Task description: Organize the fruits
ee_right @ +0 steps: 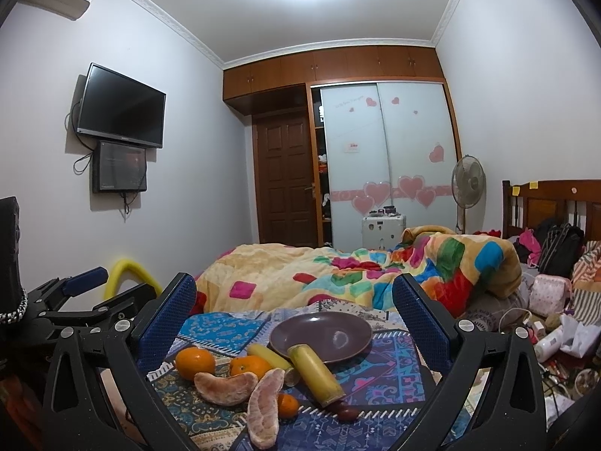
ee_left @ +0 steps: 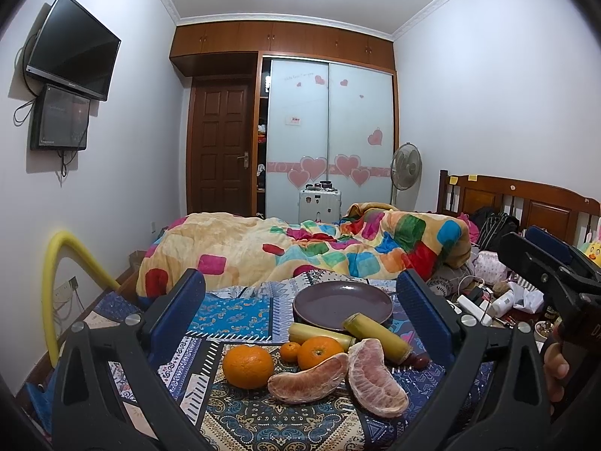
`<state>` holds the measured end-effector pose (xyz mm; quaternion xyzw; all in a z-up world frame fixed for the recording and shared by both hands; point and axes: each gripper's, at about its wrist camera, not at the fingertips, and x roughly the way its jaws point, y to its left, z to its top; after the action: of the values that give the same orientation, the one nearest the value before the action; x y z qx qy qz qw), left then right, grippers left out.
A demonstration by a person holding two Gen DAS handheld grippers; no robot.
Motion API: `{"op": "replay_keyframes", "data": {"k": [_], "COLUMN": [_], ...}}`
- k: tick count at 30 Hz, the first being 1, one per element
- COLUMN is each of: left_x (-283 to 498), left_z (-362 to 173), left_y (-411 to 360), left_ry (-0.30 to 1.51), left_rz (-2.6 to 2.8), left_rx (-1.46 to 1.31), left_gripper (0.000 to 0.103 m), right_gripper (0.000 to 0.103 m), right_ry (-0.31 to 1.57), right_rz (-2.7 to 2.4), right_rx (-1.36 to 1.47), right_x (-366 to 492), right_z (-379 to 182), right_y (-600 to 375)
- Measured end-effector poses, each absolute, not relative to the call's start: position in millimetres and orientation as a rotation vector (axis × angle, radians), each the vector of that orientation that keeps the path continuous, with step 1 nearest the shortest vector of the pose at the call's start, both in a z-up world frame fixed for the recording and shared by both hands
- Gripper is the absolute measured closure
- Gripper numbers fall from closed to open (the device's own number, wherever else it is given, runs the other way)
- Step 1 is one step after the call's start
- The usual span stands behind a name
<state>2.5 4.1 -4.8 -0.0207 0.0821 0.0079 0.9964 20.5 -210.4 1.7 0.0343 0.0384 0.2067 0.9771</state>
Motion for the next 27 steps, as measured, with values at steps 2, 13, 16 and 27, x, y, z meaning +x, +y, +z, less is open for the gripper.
{"op": "replay_keyframes", "data": {"k": [2,13,16,27], "left_x": [3,5,8,44], "left_z": [-7,-11,-12,-41], "left_y": [5,4,4,28], "left_ry": [0.164,0.173,0.182,0.345], "left_rz": [0.014,0.015,0.009,0.029], "left_rx": [-0.042,-0.037,-0.04,-0.059], "left_gripper": [0.0,0.0,0.0,0.0], "right_gripper": [0.0,0.0,0.0,0.0], "right_ry": [0.078,0.087,0.097,0.251], "right_rz": [0.417,0.426,0.425,0.387], "right_rx": [0.07,0.074,0.072,-0.011], "right_x": [20,23,25,61], "right_z": [1,-2,-4,-33], "right_y": [-211,-209,-209,-205]}}
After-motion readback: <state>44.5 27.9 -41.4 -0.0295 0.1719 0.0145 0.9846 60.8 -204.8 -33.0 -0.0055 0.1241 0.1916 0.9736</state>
